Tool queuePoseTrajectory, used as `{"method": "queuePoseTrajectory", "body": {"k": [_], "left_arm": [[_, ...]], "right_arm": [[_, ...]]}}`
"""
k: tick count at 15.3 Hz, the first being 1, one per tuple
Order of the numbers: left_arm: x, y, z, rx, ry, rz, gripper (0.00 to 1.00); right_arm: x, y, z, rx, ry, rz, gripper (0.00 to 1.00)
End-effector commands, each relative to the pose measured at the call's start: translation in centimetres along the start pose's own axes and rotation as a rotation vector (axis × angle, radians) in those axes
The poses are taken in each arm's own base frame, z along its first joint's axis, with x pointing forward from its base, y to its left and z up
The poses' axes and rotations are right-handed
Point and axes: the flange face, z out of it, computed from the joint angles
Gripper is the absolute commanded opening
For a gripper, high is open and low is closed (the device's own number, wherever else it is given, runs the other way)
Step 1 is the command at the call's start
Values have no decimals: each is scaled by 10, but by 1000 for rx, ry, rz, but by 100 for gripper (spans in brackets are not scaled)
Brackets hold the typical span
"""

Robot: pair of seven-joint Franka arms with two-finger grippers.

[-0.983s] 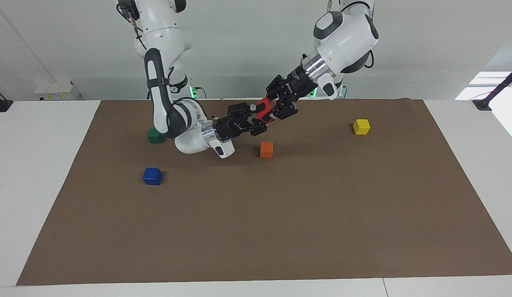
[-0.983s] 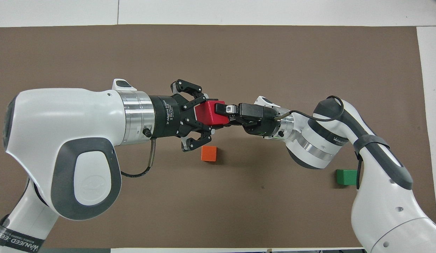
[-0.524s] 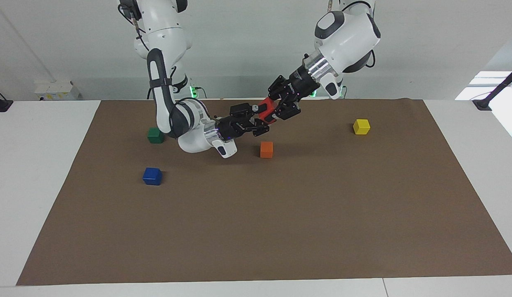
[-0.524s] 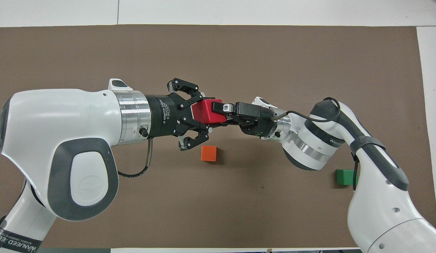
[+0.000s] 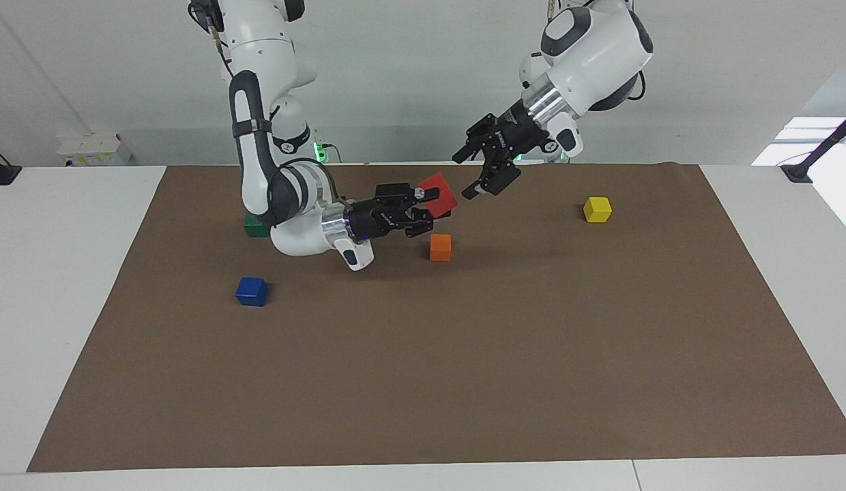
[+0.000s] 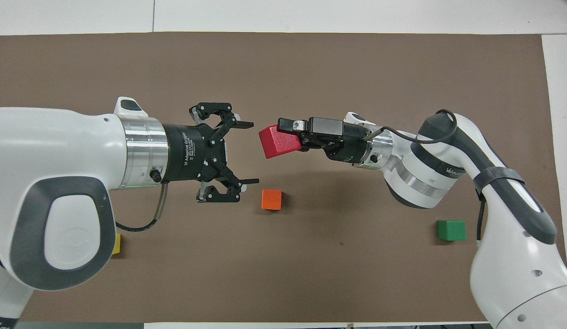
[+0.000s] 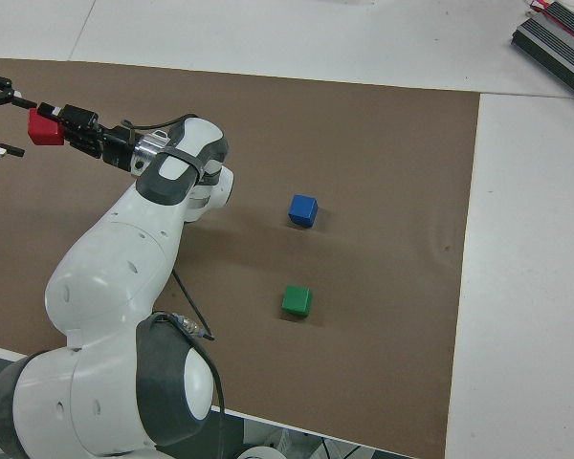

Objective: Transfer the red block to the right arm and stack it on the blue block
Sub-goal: 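Open the left gripper and pull back while the right gripper withdraws, then carry the red cube with the right gripper over the blue cube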

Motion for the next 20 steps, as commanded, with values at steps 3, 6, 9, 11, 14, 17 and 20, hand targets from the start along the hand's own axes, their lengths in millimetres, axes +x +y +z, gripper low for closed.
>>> {"method": "queuePoseTrajectory", "body": {"k": [3,6,9,11,14,17,20], "left_arm": [[51,15,-47,-2,72,180,100],[80,22,-60,4,202,355,100],[125,35,-93,3,295,494,100],[146,39,-102,69,405,649,100],[170,42,-99,253,547,873,100],[193,48,-88,473,634,1046,100],[211,55,-94,586,624,1148,100]], "right_arm": [[17,-82,-13,-272,-22,27,0],[27,-133,-37,-517,-50,-10,0],[43,-186,-85,-819,-122,-96,0],[42,-214,-117,-957,-135,-78,0],[27,-266,-153,-1253,-139,-116,0],[26,-284,-172,-1603,-86,-162,0],[35,-274,-172,-1809,-15,-200,0]]}}
